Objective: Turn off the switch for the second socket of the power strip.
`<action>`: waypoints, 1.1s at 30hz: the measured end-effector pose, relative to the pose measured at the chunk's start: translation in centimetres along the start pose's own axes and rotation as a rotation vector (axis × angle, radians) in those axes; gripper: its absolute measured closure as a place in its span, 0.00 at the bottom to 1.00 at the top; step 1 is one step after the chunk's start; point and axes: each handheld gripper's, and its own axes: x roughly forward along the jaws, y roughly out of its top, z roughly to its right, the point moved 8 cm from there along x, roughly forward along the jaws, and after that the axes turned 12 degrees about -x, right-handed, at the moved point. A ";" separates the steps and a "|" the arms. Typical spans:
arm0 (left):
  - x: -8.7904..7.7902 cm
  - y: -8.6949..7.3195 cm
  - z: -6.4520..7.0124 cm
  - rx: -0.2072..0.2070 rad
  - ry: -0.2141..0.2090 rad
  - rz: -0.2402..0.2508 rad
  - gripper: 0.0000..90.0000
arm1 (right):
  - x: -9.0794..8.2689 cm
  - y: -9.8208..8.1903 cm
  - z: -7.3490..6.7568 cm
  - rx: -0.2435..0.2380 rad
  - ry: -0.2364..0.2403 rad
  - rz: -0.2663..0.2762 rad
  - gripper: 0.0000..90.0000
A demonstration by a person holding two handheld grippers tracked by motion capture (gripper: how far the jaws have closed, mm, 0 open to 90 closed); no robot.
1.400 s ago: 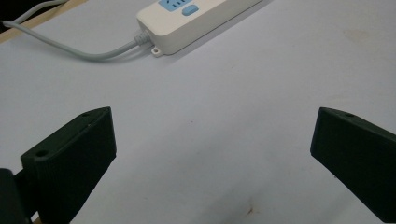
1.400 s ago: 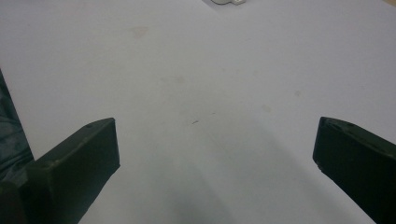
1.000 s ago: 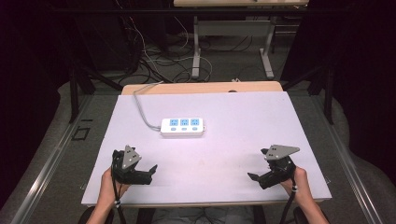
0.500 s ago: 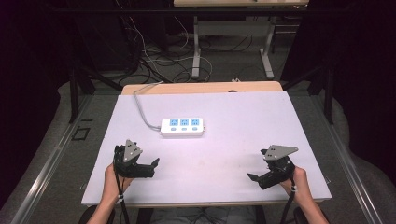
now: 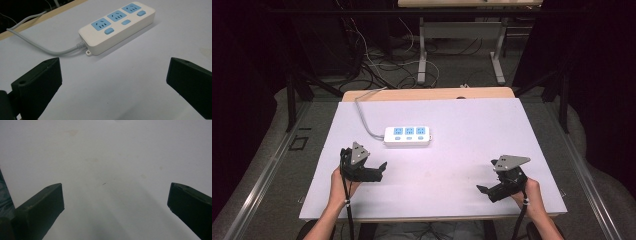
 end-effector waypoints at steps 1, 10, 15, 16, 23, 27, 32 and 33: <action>0.3 0.2 0.0 -0.001 -0.001 0.001 0.00 | 0.0 0.0 0.0 0.000 0.003 -0.001 0.00; 1.6 0.8 0.0 0.007 0.004 -0.013 0.00 | 0.1 0.0 0.0 0.009 0.013 0.004 0.00; 2.4 1.3 0.2 0.010 -0.005 -0.017 0.00 | 0.0 -0.1 0.0 -0.008 0.013 -0.001 0.00; 2.7 1.5 0.2 0.017 -0.006 -0.012 0.00 | 0.0 -0.1 0.0 -0.003 0.011 -0.003 0.00; 3.6 2.1 0.3 0.032 -0.006 -0.019 0.00 | 0.1 -0.2 -0.1 0.001 0.009 -0.013 0.00; 4.1 2.4 0.4 0.025 -0.013 -0.020 0.00 | 0.0 -0.2 -0.2 -0.005 0.013 -0.015 0.00; 4.6 2.6 0.2 0.003 -0.034 -0.024 0.00 | 0.1 -0.2 -0.2 -0.008 0.015 -0.016 0.00; 4.6 2.6 0.2 0.003 -0.034 -0.024 0.00 | 0.1 -0.2 -0.3 -0.004 0.013 -0.018 0.00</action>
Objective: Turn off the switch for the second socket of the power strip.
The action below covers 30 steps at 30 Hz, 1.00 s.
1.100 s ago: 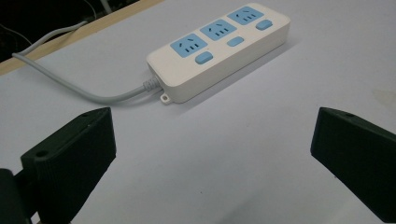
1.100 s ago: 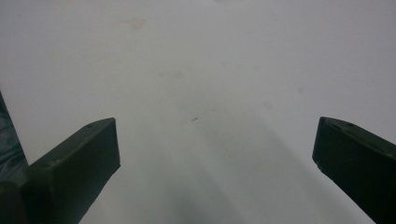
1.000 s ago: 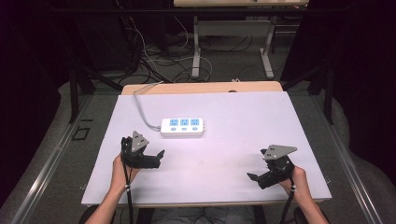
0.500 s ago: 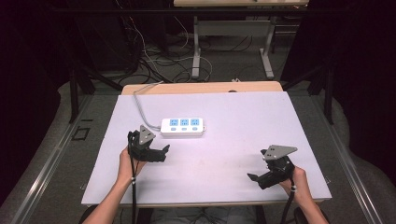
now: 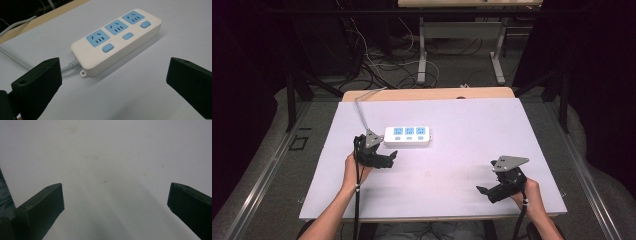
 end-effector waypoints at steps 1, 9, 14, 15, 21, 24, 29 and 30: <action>0.1 0.0 -0.1 -0.003 0.001 0.001 0.00 | 0.1 0.0 0.0 0.003 -0.004 0.006 0.00; 1.0 0.3 -0.4 -0.015 -0.009 -0.017 0.00 | 0.1 0.0 0.0 0.001 -0.008 0.003 0.00; 1.7 0.5 0.0 0.004 -0.030 -0.022 0.00 | 0.1 0.0 -0.1 -0.004 0.007 -0.005 0.00; 1.9 0.6 0.1 0.002 -0.038 -0.017 0.00 | 0.2 0.0 -0.2 -0.011 0.008 -0.007 0.00; 2.8 1.1 0.1 0.006 -0.050 -0.018 0.00 | 0.2 -0.1 -0.2 -0.010 0.010 -0.014 0.00; 3.1 1.1 0.0 -0.009 -0.057 -0.028 0.00 | 0.2 -0.1 -0.2 -0.018 0.008 -0.015 0.01; 3.6 1.6 -0.2 -0.012 -0.055 -0.019 0.00 | 0.1 -0.3 -0.3 -0.014 0.017 -0.033 0.01; 3.7 1.7 -0.2 -0.013 -0.058 -0.015 0.00 | 0.2 -0.2 -0.2 -0.016 0.017 -0.031 0.01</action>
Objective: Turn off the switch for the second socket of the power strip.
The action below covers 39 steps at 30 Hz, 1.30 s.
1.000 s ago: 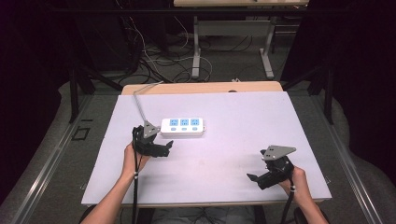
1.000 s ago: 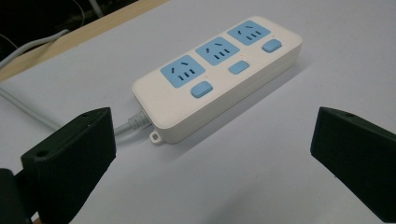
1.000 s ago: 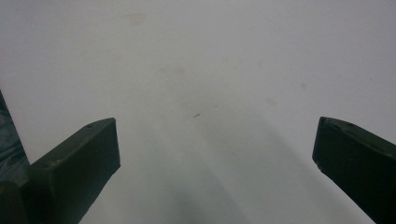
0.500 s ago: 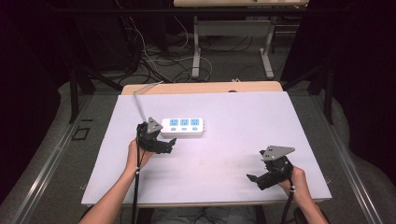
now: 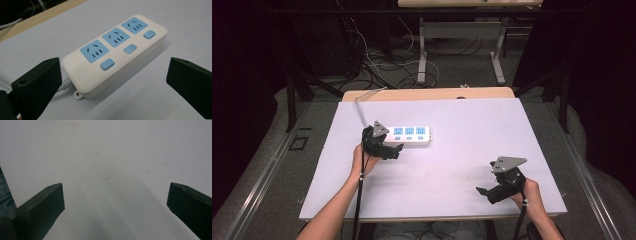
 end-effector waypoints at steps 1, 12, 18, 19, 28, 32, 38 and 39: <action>0.1 0.0 -0.1 0.001 0.008 -0.008 0.00 | 0.0 0.0 0.0 0.003 -0.003 0.000 0.01; 1.5 0.8 0.1 0.017 0.005 -0.016 0.00 | 0.1 0.0 0.1 0.000 -0.003 0.003 0.01; 2.2 1.2 0.0 0.008 0.015 -0.007 0.01 | 0.1 0.1 0.1 -0.001 -0.008 0.009 0.01; 2.2 1.2 0.0 0.008 0.015 -0.007 0.01 | 0.1 0.0 0.2 -0.003 -0.006 0.004 0.01; 2.7 1.6 0.1 0.005 0.019 -0.005 0.04 | 0.1 0.1 0.2 -0.002 -0.006 0.002 0.01; 3.1 1.9 0.2 0.013 0.019 0.000 0.06 | 0.3 0.1 0.3 -0.010 -0.011 0.010 0.01; 3.6 2.0 0.5 0.002 0.012 0.001 0.11 | 0.1 0.1 0.1 -0.005 0.001 -0.008 0.01; 3.6 2.1 0.6 0.007 0.005 -0.003 0.14 | 0.2 0.2 0.3 -0.018 -0.003 0.001 0.01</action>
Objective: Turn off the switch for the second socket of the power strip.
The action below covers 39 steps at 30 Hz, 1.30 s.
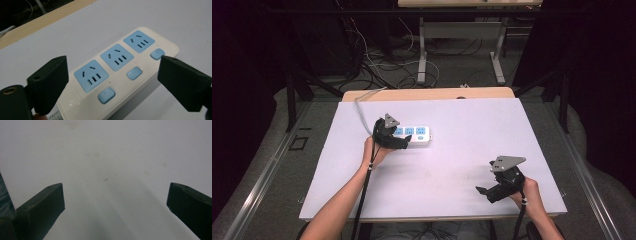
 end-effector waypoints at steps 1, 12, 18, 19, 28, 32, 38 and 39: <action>0.0 0.0 0.0 0.000 0.000 0.000 0.17 | 0.0 0.0 0.0 0.000 0.000 0.000 0.01; 0.4 0.1 0.6 -0.001 -0.039 0.017 0.61 | 0.0 0.0 -0.2 -0.006 0.002 -0.007 0.01; 0.5 0.1 0.9 -0.004 -0.065 0.023 0.82 | -0.1 -0.1 -0.2 0.000 -0.013 -0.003 0.01; 0.5 0.1 1.0 -0.003 -0.069 0.025 0.85 | -0.1 0.0 -0.3 -0.002 -0.013 -0.001 0.01; 0.6 -0.2 1.4 0.010 -0.081 0.022 1.00 | -0.2 0.0 -0.6 -0.008 -0.011 -0.007 0.01; 0.7 -0.5 1.6 0.024 -0.085 0.005 1.00 | -0.3 0.0 -0.6 -0.007 -0.012 -0.010 0.01; 1.2 -0.8 1.6 0.024 -0.067 0.024 1.00 | -0.3 0.0 -0.5 -0.010 -0.010 -0.005 0.01; 1.2 -1.0 1.6 0.023 -0.072 0.012 1.00 | -0.3 0.0 -0.5 -0.008 -0.013 -0.003 0.01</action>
